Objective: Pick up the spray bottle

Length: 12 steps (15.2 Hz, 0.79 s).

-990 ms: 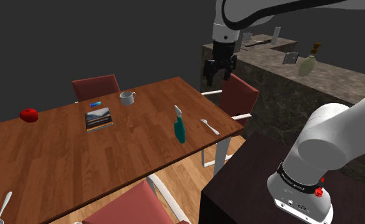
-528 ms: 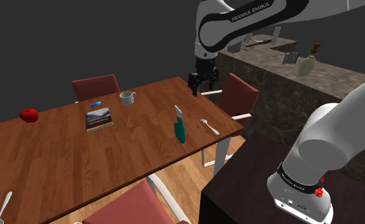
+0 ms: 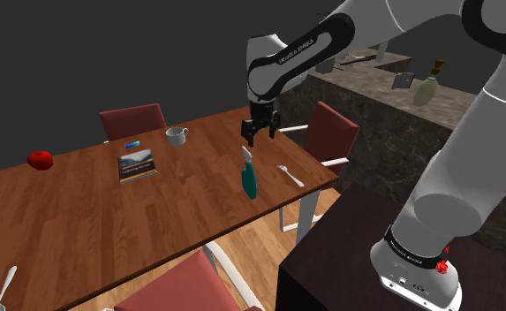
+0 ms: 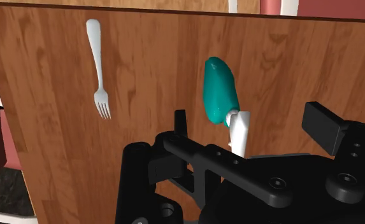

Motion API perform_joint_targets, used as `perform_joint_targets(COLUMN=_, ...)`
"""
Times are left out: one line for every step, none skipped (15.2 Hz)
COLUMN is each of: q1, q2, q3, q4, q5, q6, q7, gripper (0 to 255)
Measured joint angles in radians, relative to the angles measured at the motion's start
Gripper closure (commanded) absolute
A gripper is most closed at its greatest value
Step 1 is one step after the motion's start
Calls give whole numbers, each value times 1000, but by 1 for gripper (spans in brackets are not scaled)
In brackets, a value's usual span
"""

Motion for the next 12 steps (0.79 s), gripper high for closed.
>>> perform_joint_targets(q1=2, q2=41, q3=2, q4=17, q5=-5, q6=22, q7=6, gripper=0)
perform_joint_targets(q1=2, q2=77, q3=3, q4=40, q5=-10, q6=34, q7=9, gripper=0)
perform_joint_targets(q1=3, q2=112, q3=3, q4=56, q5=-14, q6=52, q7=12, gripper=0)
perform_joint_targets(q1=5, q2=150, q3=4, q4=83, q5=-20, q6=62, q7=18, gripper=0)
perform_joint_targets(q1=7, q2=197, q3=4, q4=109, q5=-26, q6=82, q7=24, gripper=0)
perform_joint_targets(q1=11, q2=230, q3=6, q4=134, q5=-30, q6=89, q7=32, gripper=0)
perform_joint_targets(q1=12, q2=246, q3=6, q4=141, q5=-32, q6=97, q7=35, gripper=0)
perform_joint_targets(q1=13, q2=255, q3=6, q4=140, q5=-34, q6=108, q7=36, gripper=0)
perform_joint_targets(q1=12, q2=262, q3=6, q4=137, q5=-35, q6=118, q7=36, gripper=0)
perform_joint_targets(q1=13, q2=273, q3=6, q4=133, q5=-36, q6=132, q7=38, gripper=0)
perform_joint_targets(q1=12, q2=283, q3=5, q4=135, q5=-37, q6=140, q7=36, gripper=0)
perform_joint_targets(q1=13, q2=295, q3=5, q4=136, q5=-38, q6=152, q7=38, gripper=0)
